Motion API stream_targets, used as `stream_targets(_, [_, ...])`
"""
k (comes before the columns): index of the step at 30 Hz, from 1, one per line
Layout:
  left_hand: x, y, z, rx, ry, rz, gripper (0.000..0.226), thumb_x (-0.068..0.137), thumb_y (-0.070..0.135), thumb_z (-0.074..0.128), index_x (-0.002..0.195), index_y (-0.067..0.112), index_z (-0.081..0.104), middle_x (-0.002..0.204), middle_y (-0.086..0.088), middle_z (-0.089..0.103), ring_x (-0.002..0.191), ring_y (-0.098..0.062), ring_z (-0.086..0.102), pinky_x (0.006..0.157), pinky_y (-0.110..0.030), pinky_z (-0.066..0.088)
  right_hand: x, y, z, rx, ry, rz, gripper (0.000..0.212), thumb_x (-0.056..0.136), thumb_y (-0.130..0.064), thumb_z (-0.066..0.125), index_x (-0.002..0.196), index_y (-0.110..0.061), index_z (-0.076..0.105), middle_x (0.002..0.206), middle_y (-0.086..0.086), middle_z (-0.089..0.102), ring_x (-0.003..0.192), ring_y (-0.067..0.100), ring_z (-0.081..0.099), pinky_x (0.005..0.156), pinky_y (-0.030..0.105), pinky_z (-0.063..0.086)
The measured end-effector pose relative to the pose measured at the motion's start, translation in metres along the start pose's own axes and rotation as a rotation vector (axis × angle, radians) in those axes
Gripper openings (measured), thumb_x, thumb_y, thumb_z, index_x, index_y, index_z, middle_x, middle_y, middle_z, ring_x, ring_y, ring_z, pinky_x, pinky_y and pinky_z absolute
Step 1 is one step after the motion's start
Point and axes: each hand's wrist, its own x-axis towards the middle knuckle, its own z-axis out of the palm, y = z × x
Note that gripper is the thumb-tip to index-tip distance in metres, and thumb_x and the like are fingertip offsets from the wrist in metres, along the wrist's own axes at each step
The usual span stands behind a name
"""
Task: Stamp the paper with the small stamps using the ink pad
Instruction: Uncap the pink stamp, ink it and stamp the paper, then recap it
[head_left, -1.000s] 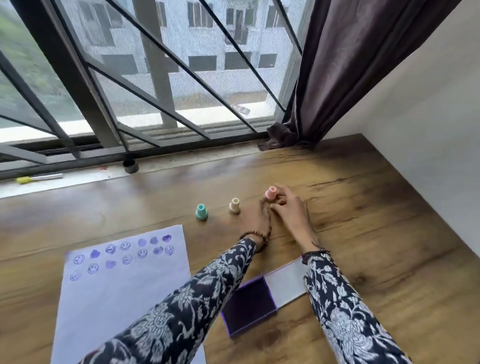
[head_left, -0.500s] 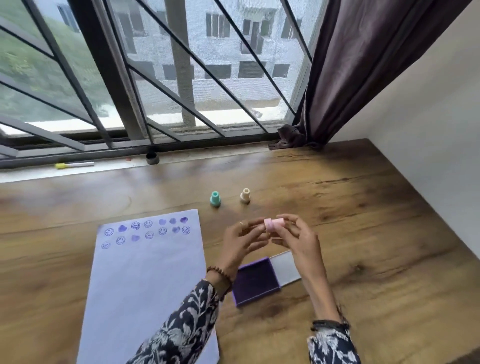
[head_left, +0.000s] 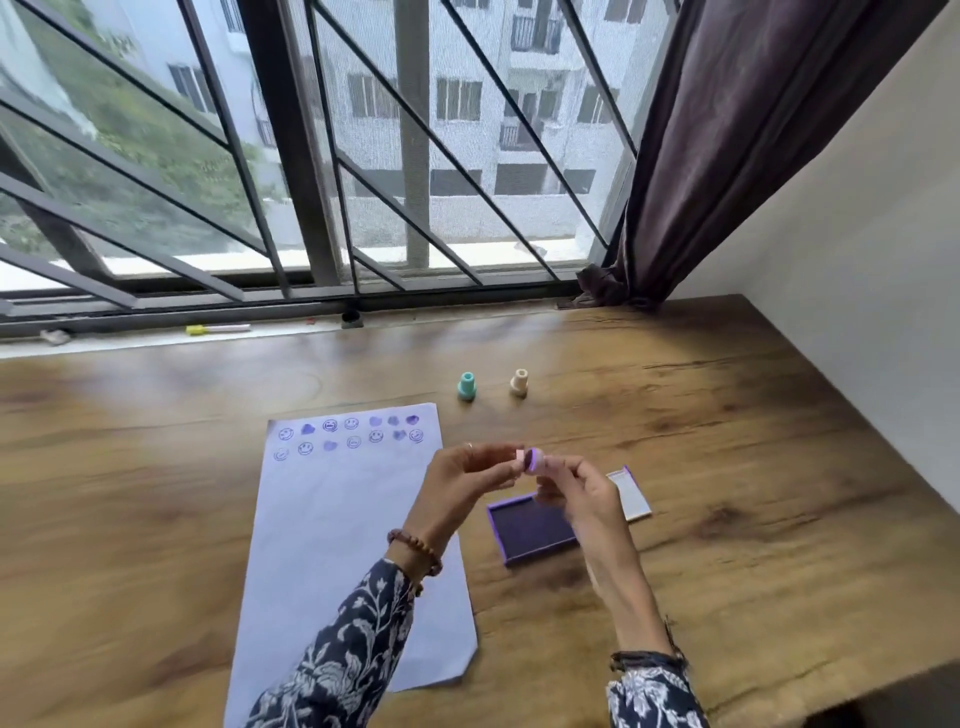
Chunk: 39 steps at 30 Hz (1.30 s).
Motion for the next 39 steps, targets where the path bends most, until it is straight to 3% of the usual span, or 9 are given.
stream_targets(4, [0.01,-0.006,-0.012,0.379,0.095,0.091,0.018,0.077,0.006,0.069,0.095,0.01,0.07,0.081,-0.002,0.07,0.072,-0.003,0.065,0.069,-0.01,0.051,-0.012,0.004,0.002,0.364,0.017,0.161,0.025,0.071,-0.035,0.06,0.072,-0.013,0.072,0.061,-0.003,0.067,0.057,0.006,0.061,0.056,0.017,0.054])
stream_targets(8, [0.026,-0.023,-0.02,0.807,0.087,0.141,0.029,0.085,0.006,0.06,0.113,0.009,0.062,0.109,-0.013,0.068,0.101,-0.025,0.061,0.093,-0.033,0.047,-0.024,0.002,0.0,0.605,-0.012,0.23,0.022,0.072,-0.022,0.058,0.084,-0.006,0.066,0.063,0.001,0.069,0.058,0.007,0.064,0.058,0.018,0.057])
stream_targets(10, [0.032,-0.031,-0.022,0.967,0.031,0.126,0.036,0.088,0.007,0.053,0.123,0.013,0.055,0.115,-0.012,0.065,0.112,-0.026,0.052,0.095,-0.035,0.042,-0.028,0.002,-0.001,0.658,-0.01,0.239,0.019,0.076,-0.019,0.054,0.087,-0.006,0.063,0.064,0.001,0.07,0.058,0.008,0.064,0.059,0.019,0.058])
stream_targets(18, [0.03,-0.043,-0.024,1.15,-0.044,0.192,0.036,0.092,0.02,0.048,0.128,0.017,0.049,0.133,-0.004,0.055,0.121,-0.023,0.042,0.099,-0.035,0.038,-0.03,0.012,-0.018,0.616,0.099,0.187,0.014,0.085,-0.005,0.05,0.088,-0.01,0.063,0.071,-0.001,0.074,0.063,0.005,0.066,0.061,0.016,0.057])
stream_targets(22, [0.008,-0.048,-0.029,1.119,-0.027,0.256,0.052,0.085,0.044,0.056,0.13,0.021,0.047,0.145,0.002,0.041,0.132,-0.02,0.03,0.108,-0.031,0.025,-0.032,0.022,-0.03,0.348,0.217,0.126,0.014,0.083,-0.003,0.058,0.087,-0.012,0.069,0.076,0.001,0.072,0.068,0.004,0.065,0.062,0.013,0.055])
stream_targets(27, [-0.013,-0.064,-0.027,1.24,-0.105,0.226,0.086,0.067,0.068,0.058,0.138,0.026,0.032,0.154,0.009,0.017,0.142,-0.016,0.007,0.114,-0.029,0.005,-0.036,0.028,-0.023,-0.448,0.344,-0.039,0.013,0.076,-0.014,0.071,0.073,-0.026,0.068,0.078,-0.004,0.07,0.072,0.01,0.064,0.064,0.013,0.046])
stream_targets(31, [-0.015,-0.072,-0.025,1.275,-0.126,0.202,0.086,0.068,0.066,0.059,0.139,0.027,0.03,0.156,0.009,0.013,0.143,-0.016,0.001,0.113,-0.033,0.001,-0.037,0.032,-0.012,-0.836,0.25,-0.232,0.008,0.082,-0.017,0.065,0.083,-0.024,0.068,0.085,-0.002,0.062,0.072,0.011,0.058,0.064,0.014,0.036])
stream_targets(35, [-0.016,-0.073,-0.024,1.246,-0.099,0.208,0.082,0.068,0.064,0.06,0.136,0.028,0.033,0.154,0.01,0.017,0.142,-0.016,0.003,0.113,-0.033,0.001,-0.04,0.035,-0.008,-1.091,0.195,-0.24,0.008,0.089,-0.024,0.056,0.09,-0.024,0.064,0.091,-0.002,0.062,0.072,0.019,0.063,0.06,0.028,0.045])
stream_targets(39, [-0.016,-0.071,-0.023,1.238,-0.092,0.19,0.079,0.067,0.063,0.061,0.134,0.029,0.036,0.154,0.011,0.018,0.142,-0.016,0.003,0.112,-0.033,0.0,-0.042,0.036,-0.002,-1.257,0.167,-0.352,0.005,0.082,-0.016,0.066,0.081,-0.019,0.063,0.077,0.0,0.063,0.058,0.018,0.063,0.044,0.025,0.047])
